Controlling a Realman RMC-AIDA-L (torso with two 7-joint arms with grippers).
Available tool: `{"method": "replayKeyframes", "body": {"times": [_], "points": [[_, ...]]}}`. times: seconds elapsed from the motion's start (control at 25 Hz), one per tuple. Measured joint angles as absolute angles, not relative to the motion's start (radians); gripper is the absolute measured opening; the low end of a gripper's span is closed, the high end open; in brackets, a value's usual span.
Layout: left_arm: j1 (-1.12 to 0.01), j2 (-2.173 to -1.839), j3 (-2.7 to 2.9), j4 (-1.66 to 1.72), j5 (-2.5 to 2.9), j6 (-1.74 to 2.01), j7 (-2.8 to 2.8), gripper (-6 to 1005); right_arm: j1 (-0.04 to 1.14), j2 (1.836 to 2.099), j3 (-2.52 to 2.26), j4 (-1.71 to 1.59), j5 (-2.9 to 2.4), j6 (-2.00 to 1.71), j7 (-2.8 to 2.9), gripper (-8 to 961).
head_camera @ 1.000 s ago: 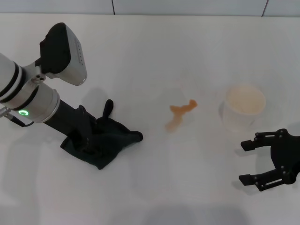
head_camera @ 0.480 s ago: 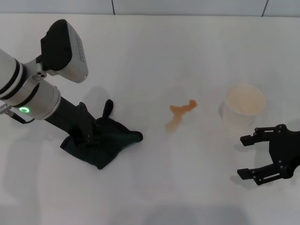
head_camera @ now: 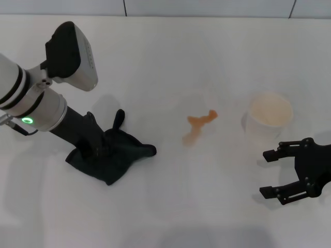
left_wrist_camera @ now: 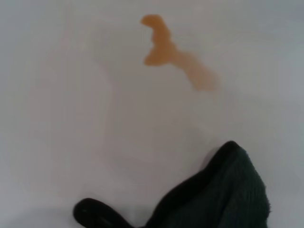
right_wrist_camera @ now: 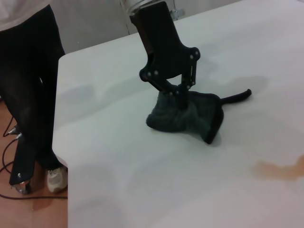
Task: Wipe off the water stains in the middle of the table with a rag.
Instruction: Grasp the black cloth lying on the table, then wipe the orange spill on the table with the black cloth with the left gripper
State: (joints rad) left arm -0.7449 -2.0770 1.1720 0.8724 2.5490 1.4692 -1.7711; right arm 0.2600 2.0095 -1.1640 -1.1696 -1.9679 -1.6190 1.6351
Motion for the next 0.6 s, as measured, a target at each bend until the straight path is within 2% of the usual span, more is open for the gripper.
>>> {"method": "replayKeyframes", "body": {"times": [0.12, 0.6], "points": [[-0.752, -2.077, 1.170, 0.875, 2.545, 1.453, -1.777, 48, 0.260, 2.010, -1.169, -1.172, -1.960, -1.616, 1.637, 872], [-0.832, -2.081, 1.223, 0.846, 2.466, 1.346, -1.782, 47, 0.263, 2.007, -1.174, -1.179, -1.958, -1.550, 1.668, 870]]}}
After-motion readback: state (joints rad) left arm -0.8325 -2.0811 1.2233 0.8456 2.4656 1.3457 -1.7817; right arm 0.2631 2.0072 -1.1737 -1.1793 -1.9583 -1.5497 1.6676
